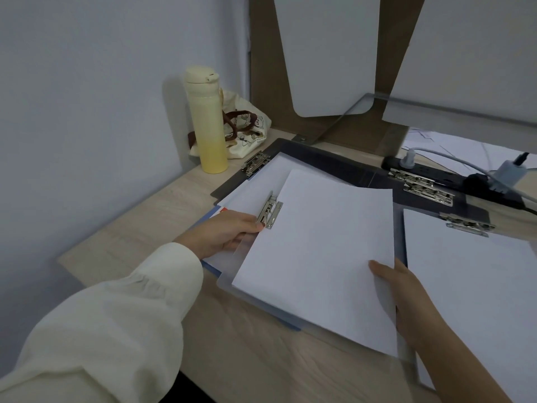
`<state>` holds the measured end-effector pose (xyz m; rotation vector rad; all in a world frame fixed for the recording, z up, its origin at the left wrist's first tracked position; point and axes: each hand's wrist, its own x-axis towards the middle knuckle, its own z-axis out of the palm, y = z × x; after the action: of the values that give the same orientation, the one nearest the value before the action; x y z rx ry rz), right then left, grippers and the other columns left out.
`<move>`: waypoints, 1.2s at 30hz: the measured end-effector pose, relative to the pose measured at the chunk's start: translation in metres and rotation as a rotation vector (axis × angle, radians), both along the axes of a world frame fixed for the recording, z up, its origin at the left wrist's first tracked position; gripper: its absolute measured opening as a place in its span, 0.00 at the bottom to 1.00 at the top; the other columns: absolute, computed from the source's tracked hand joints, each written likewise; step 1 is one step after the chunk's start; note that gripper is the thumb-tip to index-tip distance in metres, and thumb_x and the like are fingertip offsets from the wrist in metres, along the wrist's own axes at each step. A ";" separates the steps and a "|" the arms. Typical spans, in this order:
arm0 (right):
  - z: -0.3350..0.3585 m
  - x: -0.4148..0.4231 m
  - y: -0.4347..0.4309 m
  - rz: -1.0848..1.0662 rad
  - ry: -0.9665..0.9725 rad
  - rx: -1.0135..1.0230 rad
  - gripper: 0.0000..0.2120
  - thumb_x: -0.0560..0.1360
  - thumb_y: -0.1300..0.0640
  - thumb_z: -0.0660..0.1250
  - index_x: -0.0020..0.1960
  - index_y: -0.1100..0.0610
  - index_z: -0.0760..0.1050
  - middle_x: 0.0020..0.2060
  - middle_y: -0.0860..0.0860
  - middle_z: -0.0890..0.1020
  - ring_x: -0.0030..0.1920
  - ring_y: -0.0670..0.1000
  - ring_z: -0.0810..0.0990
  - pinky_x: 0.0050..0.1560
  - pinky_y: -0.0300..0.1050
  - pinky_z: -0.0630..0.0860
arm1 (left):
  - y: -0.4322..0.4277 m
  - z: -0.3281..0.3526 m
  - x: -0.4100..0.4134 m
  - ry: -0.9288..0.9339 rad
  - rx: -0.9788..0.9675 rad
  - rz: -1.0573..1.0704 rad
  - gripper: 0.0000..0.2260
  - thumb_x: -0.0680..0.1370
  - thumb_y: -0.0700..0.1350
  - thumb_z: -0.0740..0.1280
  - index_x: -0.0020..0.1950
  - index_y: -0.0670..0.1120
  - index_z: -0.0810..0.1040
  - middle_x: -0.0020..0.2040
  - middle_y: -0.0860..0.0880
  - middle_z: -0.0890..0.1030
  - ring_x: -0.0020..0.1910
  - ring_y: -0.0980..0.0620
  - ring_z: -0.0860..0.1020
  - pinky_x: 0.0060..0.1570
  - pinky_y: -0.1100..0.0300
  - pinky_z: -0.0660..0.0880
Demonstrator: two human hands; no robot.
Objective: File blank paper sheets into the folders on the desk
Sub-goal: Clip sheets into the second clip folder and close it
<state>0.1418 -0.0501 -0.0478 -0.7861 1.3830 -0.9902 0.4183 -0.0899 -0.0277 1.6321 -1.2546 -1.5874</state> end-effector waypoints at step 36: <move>0.100 -0.204 0.083 -0.076 -0.023 -0.314 0.06 0.71 0.56 0.65 0.45 0.53 0.81 0.32 0.52 0.83 0.27 0.49 0.80 0.26 0.34 0.74 | 0.075 0.005 -0.235 0.079 -0.077 -0.120 0.20 0.71 0.48 0.66 0.63 0.46 0.70 0.54 0.48 0.78 0.54 0.49 0.78 0.60 0.53 0.74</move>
<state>-0.0627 0.0332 0.0518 -0.9554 1.2611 -1.2925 0.1830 -0.0154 -0.0227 1.4569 -1.3771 -1.6376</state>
